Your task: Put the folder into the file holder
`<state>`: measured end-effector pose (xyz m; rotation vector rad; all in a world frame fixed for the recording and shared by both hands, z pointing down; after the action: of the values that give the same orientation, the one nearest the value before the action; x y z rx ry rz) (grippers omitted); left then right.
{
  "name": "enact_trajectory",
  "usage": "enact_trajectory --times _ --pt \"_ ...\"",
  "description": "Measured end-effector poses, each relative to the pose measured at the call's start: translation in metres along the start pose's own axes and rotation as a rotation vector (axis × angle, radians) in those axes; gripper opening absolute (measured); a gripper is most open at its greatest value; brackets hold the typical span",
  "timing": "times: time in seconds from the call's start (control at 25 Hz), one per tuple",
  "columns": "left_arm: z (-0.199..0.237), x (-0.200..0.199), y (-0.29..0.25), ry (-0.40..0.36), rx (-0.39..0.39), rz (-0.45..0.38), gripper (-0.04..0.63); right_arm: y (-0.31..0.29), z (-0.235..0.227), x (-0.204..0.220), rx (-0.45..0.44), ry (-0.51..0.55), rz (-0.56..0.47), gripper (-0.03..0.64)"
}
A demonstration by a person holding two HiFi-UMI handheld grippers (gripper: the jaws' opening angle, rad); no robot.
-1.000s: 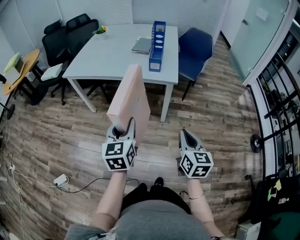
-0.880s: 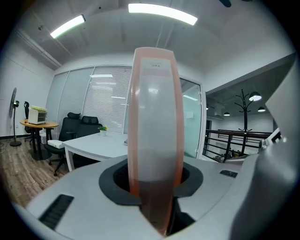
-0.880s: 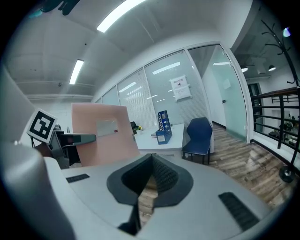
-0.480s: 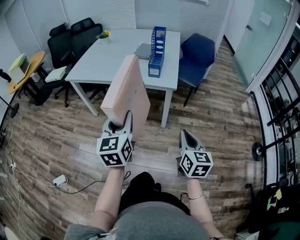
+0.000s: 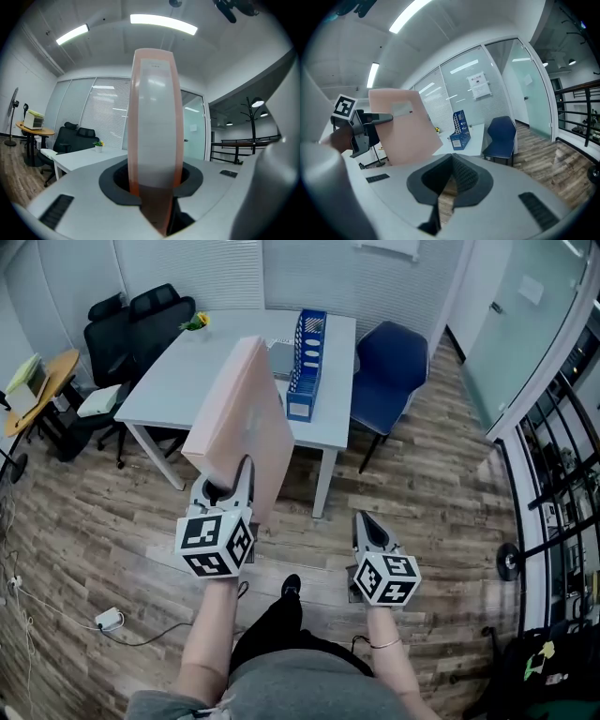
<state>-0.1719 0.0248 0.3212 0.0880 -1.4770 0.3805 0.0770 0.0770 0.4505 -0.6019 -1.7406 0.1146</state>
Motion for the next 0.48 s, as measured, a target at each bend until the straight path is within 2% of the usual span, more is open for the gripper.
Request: enact_trajectory --times 0.48 --pt "0.036 -0.1 -0.115 -0.027 0.034 -0.147 0.146 -0.095 -0.028 -0.057 0.027 -0.036 -0.005 0.006"
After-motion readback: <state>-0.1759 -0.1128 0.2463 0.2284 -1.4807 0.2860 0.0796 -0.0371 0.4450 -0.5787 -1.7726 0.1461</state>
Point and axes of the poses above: the fingertips, and each gripper's own axes: y backward along the fingers, z to its left, x out of its underside, the point moved 2 cm from there along y, backward along the fingers, and after that the axes turned 9 degrees about z, right-handed, at the moved point
